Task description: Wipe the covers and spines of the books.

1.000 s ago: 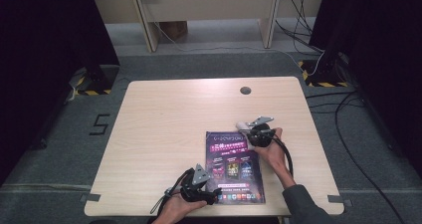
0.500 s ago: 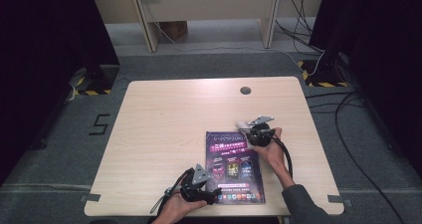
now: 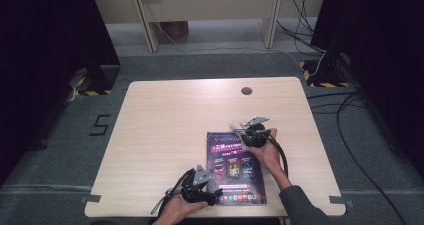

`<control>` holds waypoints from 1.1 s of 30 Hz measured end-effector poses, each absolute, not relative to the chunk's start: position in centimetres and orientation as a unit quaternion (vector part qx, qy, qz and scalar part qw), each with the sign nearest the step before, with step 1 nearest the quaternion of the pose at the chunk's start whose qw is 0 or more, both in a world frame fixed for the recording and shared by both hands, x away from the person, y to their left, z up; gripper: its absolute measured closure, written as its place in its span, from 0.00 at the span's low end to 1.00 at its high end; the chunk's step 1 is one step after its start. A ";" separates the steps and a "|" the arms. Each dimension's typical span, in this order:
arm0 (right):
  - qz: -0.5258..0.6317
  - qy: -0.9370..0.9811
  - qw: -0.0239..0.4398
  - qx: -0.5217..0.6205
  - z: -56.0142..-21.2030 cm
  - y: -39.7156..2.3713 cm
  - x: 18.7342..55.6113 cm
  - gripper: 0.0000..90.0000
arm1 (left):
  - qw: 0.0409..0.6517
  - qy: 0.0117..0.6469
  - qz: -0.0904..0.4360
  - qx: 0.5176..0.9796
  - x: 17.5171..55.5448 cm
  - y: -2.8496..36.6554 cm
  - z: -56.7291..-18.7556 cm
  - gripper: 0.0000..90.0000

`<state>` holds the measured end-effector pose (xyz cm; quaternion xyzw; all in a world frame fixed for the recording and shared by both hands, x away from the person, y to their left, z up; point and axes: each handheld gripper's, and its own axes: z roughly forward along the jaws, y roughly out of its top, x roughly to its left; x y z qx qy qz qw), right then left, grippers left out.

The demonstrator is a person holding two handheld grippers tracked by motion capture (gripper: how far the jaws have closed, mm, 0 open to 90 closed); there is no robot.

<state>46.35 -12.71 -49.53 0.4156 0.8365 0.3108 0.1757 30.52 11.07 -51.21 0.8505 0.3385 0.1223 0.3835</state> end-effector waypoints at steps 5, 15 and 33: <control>0.303 0.841 0.184 0.408 -49.5 -11.9 46.5 0.86 | 0.385 0.338 0.122 0.850 30.5 11.1 -51.2 0.28; 0.315 0.857 0.162 0.374 -49.5 -8.6 46.1 0.86 | 0.383 0.338 0.121 0.851 30.6 11.1 -51.2 0.28; 0.325 0.869 0.147 0.344 -49.6 -5.2 46.2 0.86 | 0.384 0.339 0.122 0.850 30.5 11.0 -51.2 0.28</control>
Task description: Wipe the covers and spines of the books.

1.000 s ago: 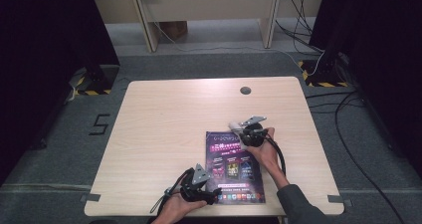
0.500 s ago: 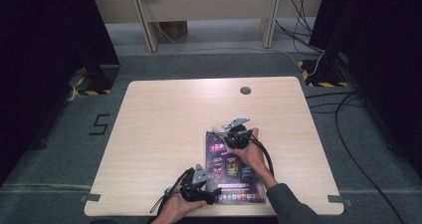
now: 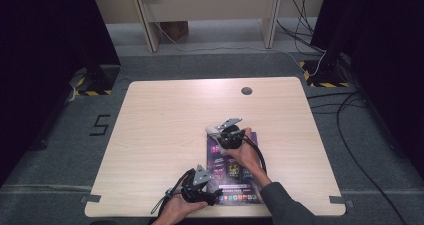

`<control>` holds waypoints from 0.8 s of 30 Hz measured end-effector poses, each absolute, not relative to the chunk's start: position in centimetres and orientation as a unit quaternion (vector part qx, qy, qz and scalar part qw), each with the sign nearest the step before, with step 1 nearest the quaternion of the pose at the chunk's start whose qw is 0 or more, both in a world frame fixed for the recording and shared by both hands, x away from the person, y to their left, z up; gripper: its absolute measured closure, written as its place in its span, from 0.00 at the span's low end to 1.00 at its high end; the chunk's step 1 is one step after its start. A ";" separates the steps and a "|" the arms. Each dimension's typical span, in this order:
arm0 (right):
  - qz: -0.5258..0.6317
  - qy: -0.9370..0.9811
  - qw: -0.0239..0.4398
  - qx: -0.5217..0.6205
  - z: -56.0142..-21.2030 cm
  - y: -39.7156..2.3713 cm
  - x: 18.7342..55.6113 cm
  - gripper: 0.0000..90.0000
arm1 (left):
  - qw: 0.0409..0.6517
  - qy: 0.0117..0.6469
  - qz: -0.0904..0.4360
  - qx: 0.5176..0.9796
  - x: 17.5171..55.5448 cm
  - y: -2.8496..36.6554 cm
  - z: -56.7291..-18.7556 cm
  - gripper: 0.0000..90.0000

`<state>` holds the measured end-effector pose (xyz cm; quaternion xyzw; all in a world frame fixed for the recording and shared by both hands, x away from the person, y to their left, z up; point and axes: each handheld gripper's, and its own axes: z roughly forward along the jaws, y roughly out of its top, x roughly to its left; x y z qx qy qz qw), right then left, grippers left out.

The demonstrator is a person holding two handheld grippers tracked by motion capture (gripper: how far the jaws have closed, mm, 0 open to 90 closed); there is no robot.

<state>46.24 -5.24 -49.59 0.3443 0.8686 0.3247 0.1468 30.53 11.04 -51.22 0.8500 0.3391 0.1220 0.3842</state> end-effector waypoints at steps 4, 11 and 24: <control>0.329 0.875 0.137 0.327 -49.6 -4.5 45.6 0.86 | 0.384 0.338 0.122 0.850 30.5 11.0 -51.2 0.28; 0.329 0.877 0.142 0.320 -49.6 -4.2 45.8 0.86 | 0.383 0.338 0.123 0.851 30.5 11.1 -51.2 0.28; 0.337 0.887 0.116 0.293 -49.6 -3.1 44.5 0.86 | 0.384 0.339 0.123 0.850 30.5 11.1 -51.2 0.28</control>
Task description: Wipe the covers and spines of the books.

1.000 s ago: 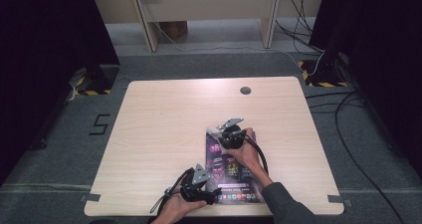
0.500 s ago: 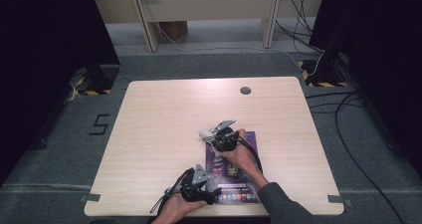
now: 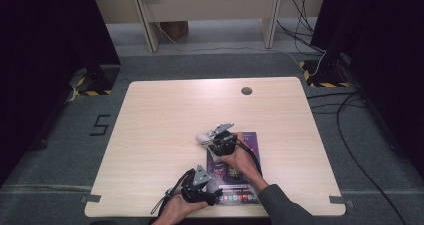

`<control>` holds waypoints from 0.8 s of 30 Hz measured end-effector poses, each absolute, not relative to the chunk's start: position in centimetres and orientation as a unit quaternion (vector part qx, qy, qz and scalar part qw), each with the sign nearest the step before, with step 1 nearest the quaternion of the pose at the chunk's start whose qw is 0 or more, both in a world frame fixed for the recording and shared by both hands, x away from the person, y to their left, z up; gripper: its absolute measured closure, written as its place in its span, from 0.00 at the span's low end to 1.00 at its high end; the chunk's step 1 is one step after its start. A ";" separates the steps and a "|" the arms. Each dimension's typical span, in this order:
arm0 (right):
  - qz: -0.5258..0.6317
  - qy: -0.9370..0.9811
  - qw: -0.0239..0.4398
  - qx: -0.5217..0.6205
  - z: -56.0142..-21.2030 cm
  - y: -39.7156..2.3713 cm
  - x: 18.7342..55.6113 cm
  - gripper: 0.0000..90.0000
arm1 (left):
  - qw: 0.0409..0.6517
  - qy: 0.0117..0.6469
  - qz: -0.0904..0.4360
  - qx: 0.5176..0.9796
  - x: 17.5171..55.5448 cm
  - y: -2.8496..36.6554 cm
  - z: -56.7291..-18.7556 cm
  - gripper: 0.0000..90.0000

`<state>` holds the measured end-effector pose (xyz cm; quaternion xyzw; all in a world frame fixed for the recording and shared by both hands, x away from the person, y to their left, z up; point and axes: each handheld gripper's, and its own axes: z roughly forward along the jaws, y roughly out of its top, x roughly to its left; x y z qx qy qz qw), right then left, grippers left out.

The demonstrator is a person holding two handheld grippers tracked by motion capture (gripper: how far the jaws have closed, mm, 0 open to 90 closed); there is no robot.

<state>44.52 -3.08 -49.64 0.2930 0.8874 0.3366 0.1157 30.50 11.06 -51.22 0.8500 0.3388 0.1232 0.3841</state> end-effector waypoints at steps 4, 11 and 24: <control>0.337 0.887 0.113 0.295 -49.6 -3.2 44.7 0.86 | 0.384 0.339 0.123 0.850 30.5 11.1 -51.2 0.28; 0.337 0.883 0.121 0.304 -49.7 -3.6 44.8 0.86 | 0.384 0.339 0.123 0.850 30.5 11.1 -51.2 0.28; 0.337 0.893 0.100 0.283 -49.6 -3.5 43.6 0.86 | 0.386 0.338 0.123 0.849 30.5 11.1 -51.3 0.28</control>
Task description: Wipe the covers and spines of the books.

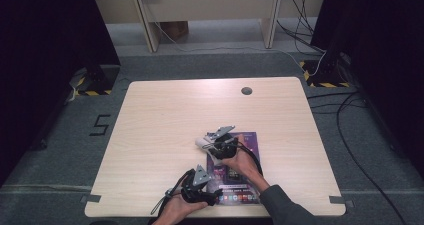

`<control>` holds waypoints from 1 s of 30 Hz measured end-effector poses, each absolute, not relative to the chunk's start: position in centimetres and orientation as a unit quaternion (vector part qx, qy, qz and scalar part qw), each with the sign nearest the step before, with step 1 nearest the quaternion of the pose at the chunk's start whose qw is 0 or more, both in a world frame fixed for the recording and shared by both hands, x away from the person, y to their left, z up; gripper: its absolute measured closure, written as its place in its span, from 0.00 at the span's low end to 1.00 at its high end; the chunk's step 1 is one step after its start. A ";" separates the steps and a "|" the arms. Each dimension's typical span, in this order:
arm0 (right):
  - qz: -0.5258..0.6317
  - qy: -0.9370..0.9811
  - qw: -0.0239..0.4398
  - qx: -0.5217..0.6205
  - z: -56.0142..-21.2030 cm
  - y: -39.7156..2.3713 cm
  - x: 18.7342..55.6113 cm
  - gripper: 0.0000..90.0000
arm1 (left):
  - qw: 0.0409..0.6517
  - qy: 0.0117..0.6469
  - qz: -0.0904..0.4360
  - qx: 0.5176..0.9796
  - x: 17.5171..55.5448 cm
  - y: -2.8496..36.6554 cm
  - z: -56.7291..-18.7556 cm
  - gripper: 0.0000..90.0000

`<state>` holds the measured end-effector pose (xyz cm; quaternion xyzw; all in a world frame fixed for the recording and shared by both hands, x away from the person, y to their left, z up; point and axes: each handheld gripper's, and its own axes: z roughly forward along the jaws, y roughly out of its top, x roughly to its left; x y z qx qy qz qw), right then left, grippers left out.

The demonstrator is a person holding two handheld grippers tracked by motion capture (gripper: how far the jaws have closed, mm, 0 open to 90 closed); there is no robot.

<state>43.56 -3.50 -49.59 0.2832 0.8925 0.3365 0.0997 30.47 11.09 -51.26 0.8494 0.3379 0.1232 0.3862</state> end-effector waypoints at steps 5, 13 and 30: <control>0.331 0.885 0.113 0.306 -49.6 -5.2 44.0 0.86 | 0.386 0.338 0.124 0.850 30.5 11.1 -51.3 0.28; 0.334 0.890 0.109 0.292 -49.6 -4.8 43.0 0.86 | 0.386 0.338 0.126 0.849 30.4 11.1 -51.3 0.28; 0.322 0.882 0.123 0.320 -49.4 -7.7 43.1 0.86 | 0.377 0.327 0.116 0.859 29.4 11.8 -50.9 0.29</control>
